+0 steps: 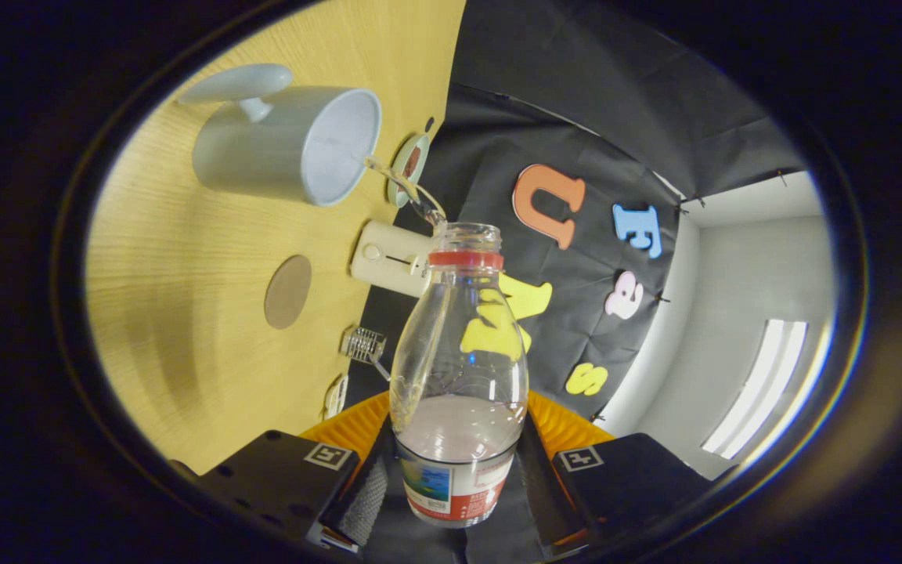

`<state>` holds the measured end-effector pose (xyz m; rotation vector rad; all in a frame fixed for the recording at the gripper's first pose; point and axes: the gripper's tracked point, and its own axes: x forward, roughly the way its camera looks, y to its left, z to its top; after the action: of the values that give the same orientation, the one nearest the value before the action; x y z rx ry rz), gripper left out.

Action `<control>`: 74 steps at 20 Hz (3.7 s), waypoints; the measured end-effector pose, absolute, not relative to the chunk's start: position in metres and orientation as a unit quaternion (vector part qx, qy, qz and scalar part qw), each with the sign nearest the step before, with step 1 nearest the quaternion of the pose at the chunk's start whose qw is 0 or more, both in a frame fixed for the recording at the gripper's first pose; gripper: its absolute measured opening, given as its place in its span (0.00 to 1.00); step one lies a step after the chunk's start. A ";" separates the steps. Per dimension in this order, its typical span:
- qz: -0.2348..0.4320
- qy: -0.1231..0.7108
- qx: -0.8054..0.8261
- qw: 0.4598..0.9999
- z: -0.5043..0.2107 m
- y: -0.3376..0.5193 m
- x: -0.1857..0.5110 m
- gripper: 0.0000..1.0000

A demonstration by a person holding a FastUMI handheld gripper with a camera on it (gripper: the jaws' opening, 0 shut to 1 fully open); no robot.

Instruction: Take the bottle from table, then pour the juice into the cup, finally place the bottle on the coaster

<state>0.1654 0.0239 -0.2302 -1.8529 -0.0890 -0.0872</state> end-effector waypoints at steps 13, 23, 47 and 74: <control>-0.041 -0.046 -0.816 0.575 -0.214 0.036 0.166 0.81; -0.048 -0.050 -0.828 0.557 -0.203 0.035 0.165 0.81; -0.070 -0.101 -0.856 0.503 -0.175 0.063 0.154 0.80; -0.069 -0.123 -0.889 0.436 -0.162 0.097 0.156 0.80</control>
<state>0.1564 0.0969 -0.1618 -2.2117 -0.3057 -0.1713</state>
